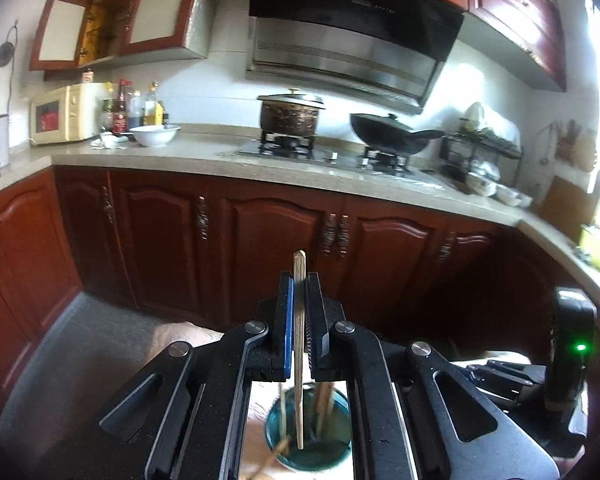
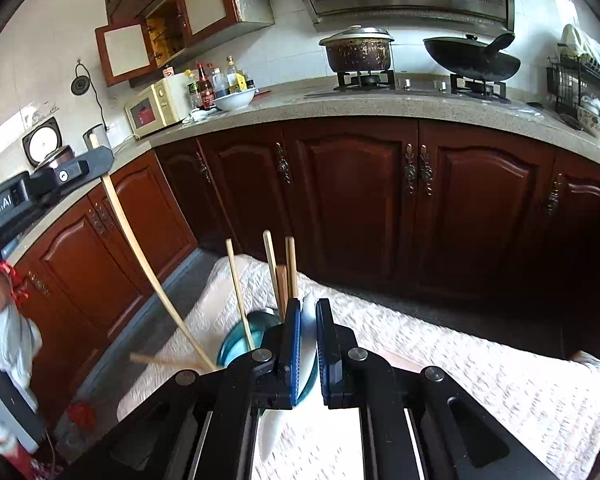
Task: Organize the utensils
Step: 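Lift the spoon and chopstick and carry both above the white cup, then lower the spoon and chopstick into the cup and open both tools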
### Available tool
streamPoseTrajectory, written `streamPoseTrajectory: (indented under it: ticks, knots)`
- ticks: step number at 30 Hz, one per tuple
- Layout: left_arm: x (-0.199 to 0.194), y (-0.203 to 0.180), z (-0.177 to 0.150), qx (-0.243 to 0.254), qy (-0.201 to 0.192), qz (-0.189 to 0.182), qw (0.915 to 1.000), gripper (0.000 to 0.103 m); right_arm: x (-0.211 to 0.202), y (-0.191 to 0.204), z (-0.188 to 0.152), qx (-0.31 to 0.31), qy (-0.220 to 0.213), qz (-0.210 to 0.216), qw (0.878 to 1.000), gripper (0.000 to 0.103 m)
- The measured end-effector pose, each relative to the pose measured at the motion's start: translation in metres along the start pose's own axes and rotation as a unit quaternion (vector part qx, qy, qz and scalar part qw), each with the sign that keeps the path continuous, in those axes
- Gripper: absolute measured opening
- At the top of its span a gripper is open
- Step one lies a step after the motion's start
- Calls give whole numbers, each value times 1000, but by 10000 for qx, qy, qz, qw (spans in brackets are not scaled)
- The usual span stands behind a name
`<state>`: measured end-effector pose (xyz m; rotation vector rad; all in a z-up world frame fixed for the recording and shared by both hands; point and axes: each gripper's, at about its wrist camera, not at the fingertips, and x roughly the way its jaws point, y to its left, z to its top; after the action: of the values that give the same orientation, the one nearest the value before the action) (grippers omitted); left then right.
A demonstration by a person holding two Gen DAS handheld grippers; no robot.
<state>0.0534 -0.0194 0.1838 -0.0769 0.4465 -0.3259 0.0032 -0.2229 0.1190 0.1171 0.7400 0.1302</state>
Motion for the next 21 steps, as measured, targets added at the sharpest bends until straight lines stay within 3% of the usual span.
streamPoseTrajectory:
  ticks: [11,21]
  knots:
    - [66,-1,-37,33,337,196,9992,4,86,3,3,-304,-57,-412,9987,7]
    - [81,-21,-66,500,825,313,9948,4,103,4,-19,-593,176,-247,9978,8]
